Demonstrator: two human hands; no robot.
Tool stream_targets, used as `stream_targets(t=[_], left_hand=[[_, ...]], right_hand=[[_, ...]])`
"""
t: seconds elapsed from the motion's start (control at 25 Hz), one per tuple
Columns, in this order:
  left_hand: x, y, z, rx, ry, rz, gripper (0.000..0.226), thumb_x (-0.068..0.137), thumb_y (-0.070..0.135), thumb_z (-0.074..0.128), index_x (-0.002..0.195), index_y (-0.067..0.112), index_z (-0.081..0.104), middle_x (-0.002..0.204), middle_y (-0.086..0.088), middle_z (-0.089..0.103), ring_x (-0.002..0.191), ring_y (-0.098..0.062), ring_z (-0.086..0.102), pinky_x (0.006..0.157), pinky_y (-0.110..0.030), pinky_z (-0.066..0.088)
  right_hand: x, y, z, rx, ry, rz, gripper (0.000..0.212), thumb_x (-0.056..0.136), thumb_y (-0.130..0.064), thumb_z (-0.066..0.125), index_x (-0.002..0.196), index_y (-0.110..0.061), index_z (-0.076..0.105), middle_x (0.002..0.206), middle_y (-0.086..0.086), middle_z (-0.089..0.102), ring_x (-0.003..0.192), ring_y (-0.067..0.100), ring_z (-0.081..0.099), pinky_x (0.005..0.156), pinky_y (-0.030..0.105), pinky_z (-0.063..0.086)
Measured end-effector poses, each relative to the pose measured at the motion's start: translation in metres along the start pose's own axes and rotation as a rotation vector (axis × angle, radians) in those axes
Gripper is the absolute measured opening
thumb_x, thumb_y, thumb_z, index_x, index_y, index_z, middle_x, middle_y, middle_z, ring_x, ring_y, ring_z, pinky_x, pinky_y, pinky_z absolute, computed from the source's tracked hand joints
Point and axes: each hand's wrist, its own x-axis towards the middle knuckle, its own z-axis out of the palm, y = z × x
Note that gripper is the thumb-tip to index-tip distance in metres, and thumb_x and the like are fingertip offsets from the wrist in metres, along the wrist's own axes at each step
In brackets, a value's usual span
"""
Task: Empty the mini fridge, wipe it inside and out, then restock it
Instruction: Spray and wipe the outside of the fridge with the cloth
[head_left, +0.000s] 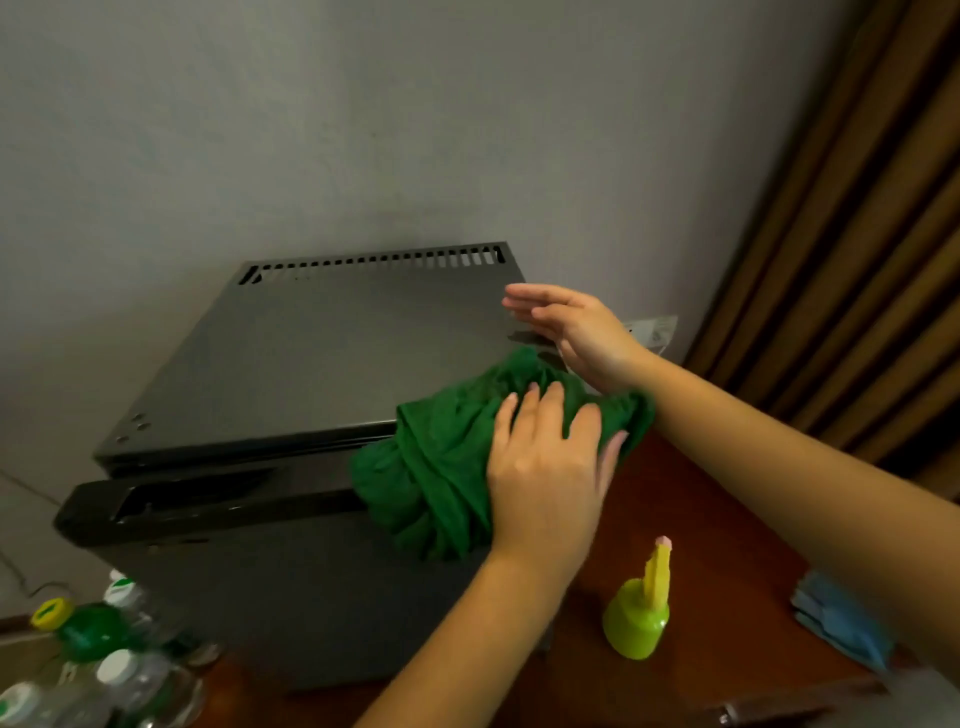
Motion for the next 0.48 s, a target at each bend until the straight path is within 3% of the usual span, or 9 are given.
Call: stream_targets(t=[0.12, 0.24, 0.32, 0.48], left_hand=[[-0.016, -0.016, 0.008, 0.129, 0.079, 0.234, 0.015, 0.091, 0.027, 0.061, 0.1, 0.023, 0.071, 0.116, -0.012, 0.067, 0.109, -0.031, 0.062, 0.099, -0.044, 0.043], [-0.026, -0.012, 0.008, 0.159, 0.141, 0.284, 0.017, 0.094, 0.017, 0.057, 0.106, 0.025, 0.066, 0.117, -0.01, 0.066, 0.107, -0.029, 0.059, 0.094, -0.042, 0.042], [-0.024, 0.0, 0.004, 0.102, 0.174, 0.17, 0.021, 0.09, 0.011, 0.055, 0.106, 0.024, 0.059, 0.112, -0.001, 0.06, 0.101, -0.023, 0.057, 0.091, -0.037, 0.041], [-0.004, 0.049, -0.017, -0.309, 0.445, -0.419, 0.017, 0.086, 0.015, 0.057, 0.097, 0.027, 0.056, 0.099, 0.03, 0.058, 0.093, 0.008, 0.056, 0.082, -0.01, 0.043]], right_hand=[[-0.001, -0.003, -0.027, 0.007, -0.211, 0.011, 0.041, 0.092, 0.012, 0.034, 0.12, -0.01, 0.056, 0.112, 0.006, 0.063, 0.102, 0.012, 0.061, 0.094, 0.022, 0.047], [-0.003, -0.001, -0.054, -0.047, -0.389, -0.036, 0.042, 0.092, 0.012, 0.037, 0.119, -0.013, 0.057, 0.11, 0.004, 0.065, 0.1, 0.012, 0.063, 0.094, 0.023, 0.046], [-0.01, 0.011, -0.076, -0.056, -0.472, -0.075, 0.043, 0.092, 0.012, 0.039, 0.116, -0.018, 0.059, 0.11, 0.001, 0.066, 0.103, 0.012, 0.062, 0.095, 0.025, 0.046], [-0.034, 0.06, -0.108, 0.008, -0.496, -0.031, 0.042, 0.093, 0.011, 0.04, 0.117, -0.018, 0.06, 0.11, 0.003, 0.067, 0.102, 0.012, 0.063, 0.092, 0.026, 0.049]])
